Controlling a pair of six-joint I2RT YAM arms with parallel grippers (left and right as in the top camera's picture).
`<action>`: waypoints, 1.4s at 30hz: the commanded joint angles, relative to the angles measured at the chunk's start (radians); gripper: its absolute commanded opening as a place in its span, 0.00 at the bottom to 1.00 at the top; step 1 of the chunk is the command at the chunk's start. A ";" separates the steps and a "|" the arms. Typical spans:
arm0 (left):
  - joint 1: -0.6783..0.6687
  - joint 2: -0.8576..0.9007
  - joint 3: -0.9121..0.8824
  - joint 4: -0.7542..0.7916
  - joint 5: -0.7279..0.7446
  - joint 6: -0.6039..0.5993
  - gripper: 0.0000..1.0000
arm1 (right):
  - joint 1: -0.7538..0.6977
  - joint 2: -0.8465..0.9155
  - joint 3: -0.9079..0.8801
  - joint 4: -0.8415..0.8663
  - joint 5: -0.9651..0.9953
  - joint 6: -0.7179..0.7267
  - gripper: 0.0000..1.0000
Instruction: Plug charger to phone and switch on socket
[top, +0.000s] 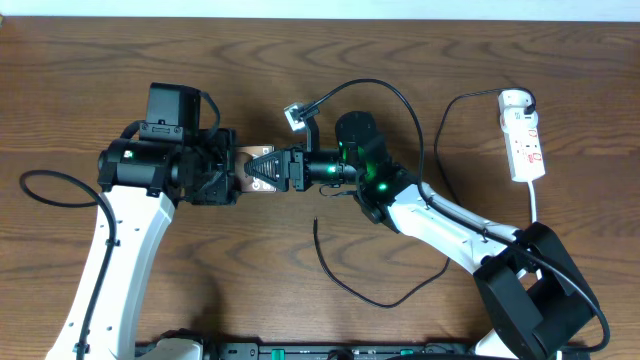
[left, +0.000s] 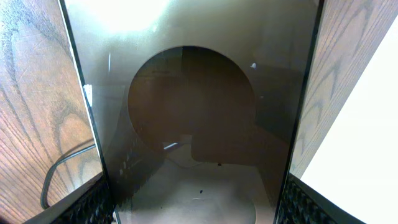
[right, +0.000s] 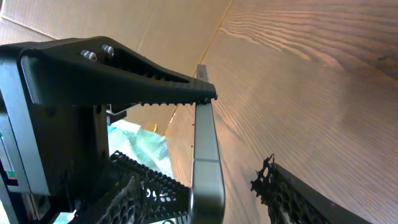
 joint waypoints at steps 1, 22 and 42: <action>-0.025 -0.003 0.005 0.005 -0.014 -0.007 0.07 | 0.016 -0.002 0.011 0.000 0.008 -0.003 0.60; -0.048 0.022 0.005 0.024 -0.028 -0.006 0.07 | 0.030 -0.002 0.011 -0.001 0.023 -0.004 0.28; -0.048 0.022 0.005 0.024 -0.029 0.008 0.07 | 0.029 -0.002 0.011 -0.001 0.023 -0.004 0.03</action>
